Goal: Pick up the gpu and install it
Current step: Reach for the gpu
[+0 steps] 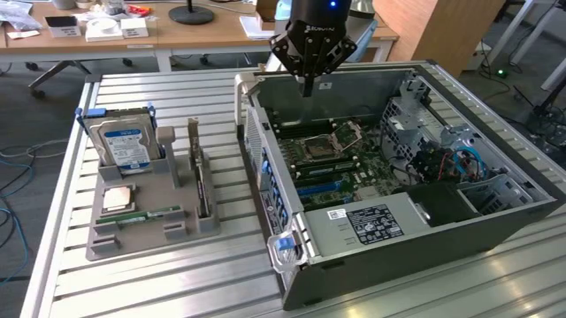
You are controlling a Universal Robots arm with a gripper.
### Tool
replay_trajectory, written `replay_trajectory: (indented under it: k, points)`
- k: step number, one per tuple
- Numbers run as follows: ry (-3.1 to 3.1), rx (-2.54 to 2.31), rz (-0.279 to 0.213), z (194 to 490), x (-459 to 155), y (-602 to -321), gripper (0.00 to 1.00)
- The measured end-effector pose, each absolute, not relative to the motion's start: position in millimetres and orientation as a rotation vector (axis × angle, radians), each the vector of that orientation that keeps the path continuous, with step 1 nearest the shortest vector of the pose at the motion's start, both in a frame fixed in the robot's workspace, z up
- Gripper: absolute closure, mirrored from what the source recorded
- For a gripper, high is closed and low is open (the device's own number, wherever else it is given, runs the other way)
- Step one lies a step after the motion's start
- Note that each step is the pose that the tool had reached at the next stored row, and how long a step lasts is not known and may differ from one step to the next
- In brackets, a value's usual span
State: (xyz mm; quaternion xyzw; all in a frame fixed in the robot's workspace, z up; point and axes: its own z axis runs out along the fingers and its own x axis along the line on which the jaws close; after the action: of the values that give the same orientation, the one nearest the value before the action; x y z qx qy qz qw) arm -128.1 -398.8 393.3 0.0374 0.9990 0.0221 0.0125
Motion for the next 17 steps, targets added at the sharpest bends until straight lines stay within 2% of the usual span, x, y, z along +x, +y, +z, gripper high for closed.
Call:
replay_trajectory:
  k: [17]
  points:
    - [3.114, 0.117, 0.069, 393.2, -136.8, -398.8, 0.89]
